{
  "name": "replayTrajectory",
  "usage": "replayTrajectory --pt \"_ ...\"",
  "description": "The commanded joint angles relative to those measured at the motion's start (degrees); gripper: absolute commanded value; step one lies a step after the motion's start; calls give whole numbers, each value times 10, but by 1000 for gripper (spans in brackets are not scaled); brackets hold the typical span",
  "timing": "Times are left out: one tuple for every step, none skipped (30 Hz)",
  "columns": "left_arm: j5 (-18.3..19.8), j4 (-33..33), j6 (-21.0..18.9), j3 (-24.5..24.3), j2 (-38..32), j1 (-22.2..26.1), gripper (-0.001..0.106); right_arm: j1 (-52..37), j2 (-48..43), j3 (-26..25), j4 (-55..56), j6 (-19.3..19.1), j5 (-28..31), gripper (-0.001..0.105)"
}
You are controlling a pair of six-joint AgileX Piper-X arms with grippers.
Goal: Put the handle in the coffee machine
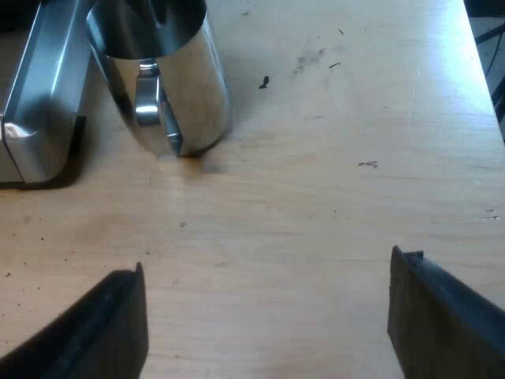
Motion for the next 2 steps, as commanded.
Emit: replayTrajectory --pt "-3 -7 -2 -3 -75 -3 88 -2 -25 -4 -3 0 -6 66" --pt "-3 -7 -2 -3 -75 -3 88 -2 -25 -4 -3 0 -6 66"
